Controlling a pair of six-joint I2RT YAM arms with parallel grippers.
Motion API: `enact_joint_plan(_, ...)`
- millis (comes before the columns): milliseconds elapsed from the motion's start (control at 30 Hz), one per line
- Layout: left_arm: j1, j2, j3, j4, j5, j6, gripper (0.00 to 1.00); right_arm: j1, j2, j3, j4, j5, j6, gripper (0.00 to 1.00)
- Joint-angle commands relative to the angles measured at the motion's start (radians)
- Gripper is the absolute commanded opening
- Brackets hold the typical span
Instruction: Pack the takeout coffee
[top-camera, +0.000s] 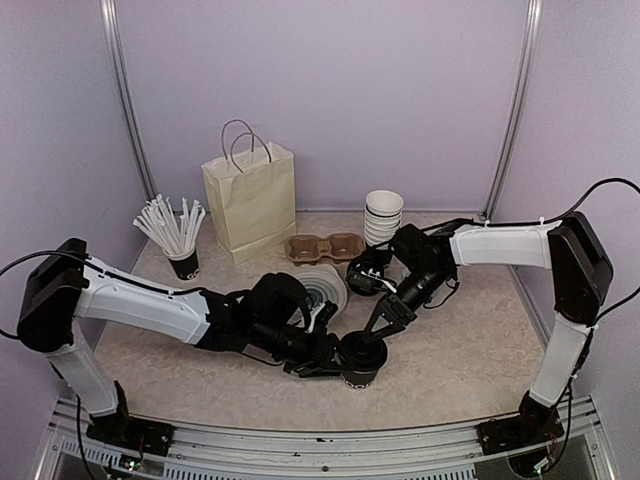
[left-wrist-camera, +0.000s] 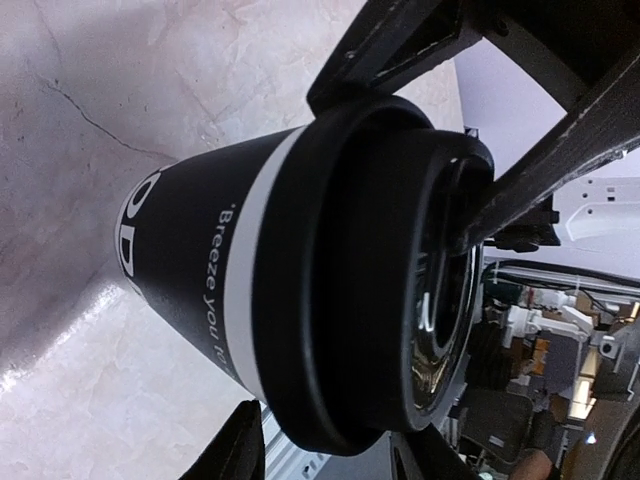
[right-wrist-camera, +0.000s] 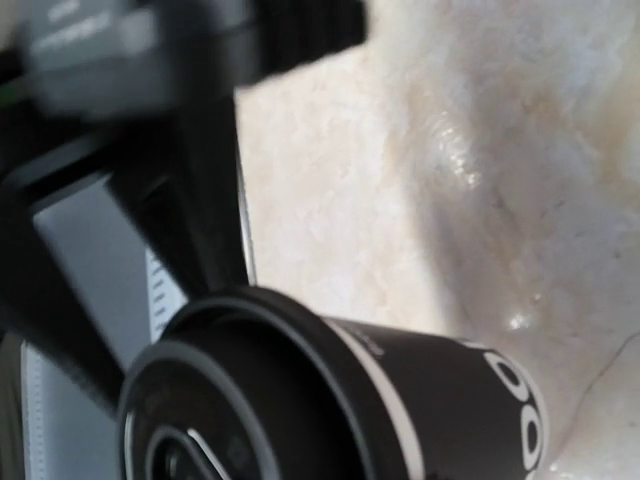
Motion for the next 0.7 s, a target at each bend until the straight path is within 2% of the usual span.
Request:
enact_joint_plan(0,-0.007,0.056,0.108,-0.347,-0.388,0.107,0.42,0.034,0.031,-0.018,-0.053,0.117,-0.077,0.43)
enact_joint_plan(333,-0.033,-0.026,0.23,-0.408,-0.413,0.169,0.49,0.008,-0.015,0.047,-0.102,0.047,-0.107,0.51)
enact_joint_plan(667,-0.036,-0.041,0.261,-0.426,-0.38,0.231,0.56,-0.007,-0.048,0.074,-0.11,0.045,-0.12,0.66)
